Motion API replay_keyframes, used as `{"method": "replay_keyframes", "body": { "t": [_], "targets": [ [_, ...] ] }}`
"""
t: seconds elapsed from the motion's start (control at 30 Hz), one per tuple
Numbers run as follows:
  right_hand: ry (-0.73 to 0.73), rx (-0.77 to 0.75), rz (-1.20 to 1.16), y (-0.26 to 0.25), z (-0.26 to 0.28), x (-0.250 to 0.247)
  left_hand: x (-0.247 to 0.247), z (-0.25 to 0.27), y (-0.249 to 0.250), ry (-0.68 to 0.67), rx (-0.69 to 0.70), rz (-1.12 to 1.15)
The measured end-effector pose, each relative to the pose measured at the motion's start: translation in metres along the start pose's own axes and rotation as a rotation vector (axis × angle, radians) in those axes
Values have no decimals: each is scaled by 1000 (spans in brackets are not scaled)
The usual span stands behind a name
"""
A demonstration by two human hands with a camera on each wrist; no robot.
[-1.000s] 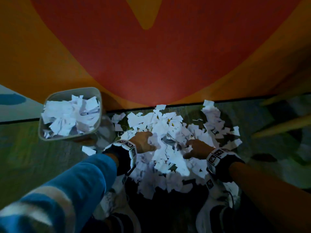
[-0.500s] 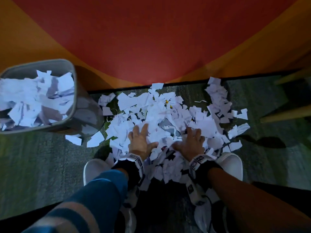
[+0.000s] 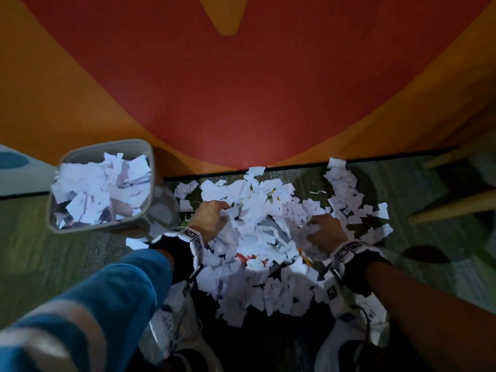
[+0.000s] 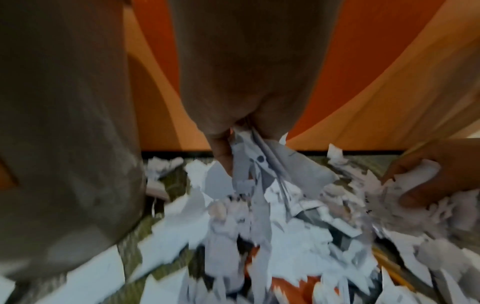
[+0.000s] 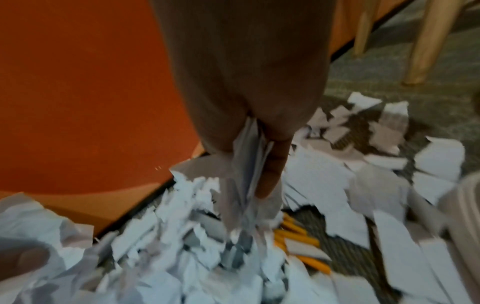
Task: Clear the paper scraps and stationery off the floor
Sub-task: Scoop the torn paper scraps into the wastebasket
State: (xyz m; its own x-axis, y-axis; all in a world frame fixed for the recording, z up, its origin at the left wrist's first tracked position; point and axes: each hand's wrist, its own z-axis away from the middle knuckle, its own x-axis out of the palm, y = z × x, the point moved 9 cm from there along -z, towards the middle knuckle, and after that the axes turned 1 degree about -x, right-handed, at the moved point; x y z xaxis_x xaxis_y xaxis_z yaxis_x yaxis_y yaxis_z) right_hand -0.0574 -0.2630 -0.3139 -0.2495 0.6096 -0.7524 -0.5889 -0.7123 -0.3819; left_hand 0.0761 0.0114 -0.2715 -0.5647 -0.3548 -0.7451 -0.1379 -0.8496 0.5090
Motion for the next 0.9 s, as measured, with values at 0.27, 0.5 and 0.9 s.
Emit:
{"method": "replay_keyframes", "body": {
  "t": [0.27,0.5,0.9],
  "targets": [
    [-5,-236,-223,-149,39,-102,-164,47,50,166,126,-32],
    [36,-450,-356,-319,59,-125,-298,96,8,377,66,86],
    [28,-500,-262,-474,52,-10,-303,86,-141,411,-176,168]
  ]
}}
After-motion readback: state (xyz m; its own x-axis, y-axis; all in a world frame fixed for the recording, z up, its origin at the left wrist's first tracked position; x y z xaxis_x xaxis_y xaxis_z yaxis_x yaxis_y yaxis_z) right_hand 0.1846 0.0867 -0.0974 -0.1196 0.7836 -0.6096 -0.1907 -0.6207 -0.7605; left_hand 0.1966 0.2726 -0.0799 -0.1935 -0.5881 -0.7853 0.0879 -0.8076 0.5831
